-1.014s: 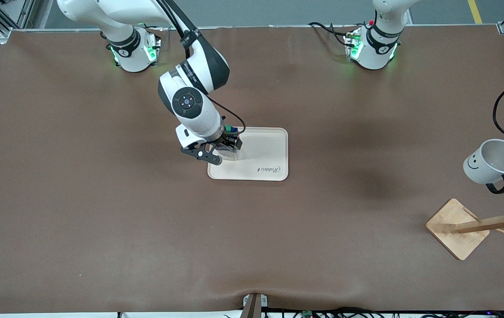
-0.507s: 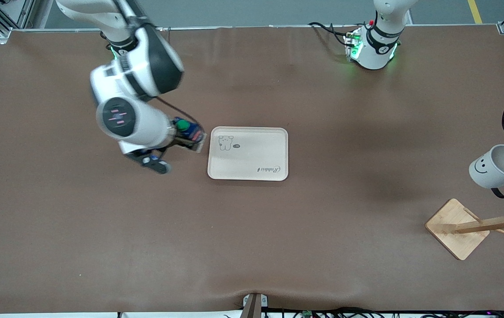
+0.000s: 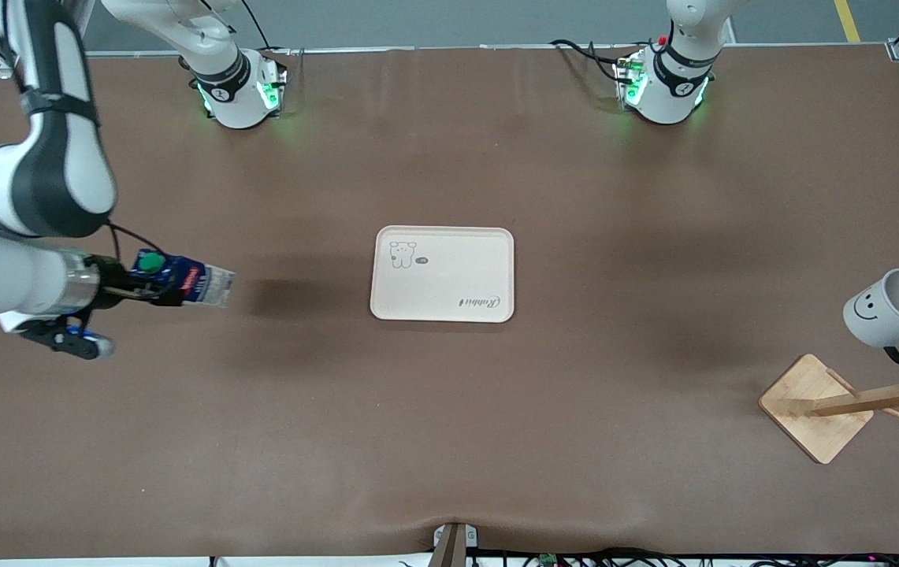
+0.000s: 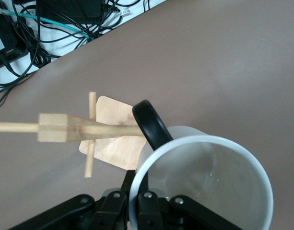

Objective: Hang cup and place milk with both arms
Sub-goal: 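Carry the milk carton off the tray with the right gripper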

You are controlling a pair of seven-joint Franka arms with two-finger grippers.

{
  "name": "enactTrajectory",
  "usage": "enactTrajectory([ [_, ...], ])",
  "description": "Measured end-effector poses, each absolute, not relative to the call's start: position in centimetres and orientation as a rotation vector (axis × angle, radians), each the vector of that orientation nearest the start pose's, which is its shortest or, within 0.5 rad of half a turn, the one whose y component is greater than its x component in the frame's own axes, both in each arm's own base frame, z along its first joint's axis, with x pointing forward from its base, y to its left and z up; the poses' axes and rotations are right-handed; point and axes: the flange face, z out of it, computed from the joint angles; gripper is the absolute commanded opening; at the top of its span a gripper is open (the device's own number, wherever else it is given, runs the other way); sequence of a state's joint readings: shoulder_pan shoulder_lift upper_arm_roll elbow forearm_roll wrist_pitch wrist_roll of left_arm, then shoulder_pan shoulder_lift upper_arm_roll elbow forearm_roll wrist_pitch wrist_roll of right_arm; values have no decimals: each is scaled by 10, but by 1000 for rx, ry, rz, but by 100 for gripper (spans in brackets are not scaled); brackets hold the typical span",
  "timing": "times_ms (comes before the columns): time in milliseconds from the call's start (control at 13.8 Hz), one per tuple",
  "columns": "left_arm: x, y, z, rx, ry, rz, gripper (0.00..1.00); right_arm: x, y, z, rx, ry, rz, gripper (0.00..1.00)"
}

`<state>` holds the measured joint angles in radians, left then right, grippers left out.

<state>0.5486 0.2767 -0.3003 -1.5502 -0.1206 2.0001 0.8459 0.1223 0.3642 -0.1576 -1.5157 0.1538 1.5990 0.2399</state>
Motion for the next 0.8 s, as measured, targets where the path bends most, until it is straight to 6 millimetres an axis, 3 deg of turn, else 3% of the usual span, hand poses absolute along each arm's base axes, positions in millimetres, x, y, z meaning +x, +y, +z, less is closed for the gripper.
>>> enactTrajectory([
  [362, 640, 177, 512, -3077, 848, -415, 0, 634, -79, 386, -3043, 304, 338, 0],
  [797, 643, 195, 486, -3093, 876, -382, 0, 613, -118, 328, -3020, 286, 371, 4],
])
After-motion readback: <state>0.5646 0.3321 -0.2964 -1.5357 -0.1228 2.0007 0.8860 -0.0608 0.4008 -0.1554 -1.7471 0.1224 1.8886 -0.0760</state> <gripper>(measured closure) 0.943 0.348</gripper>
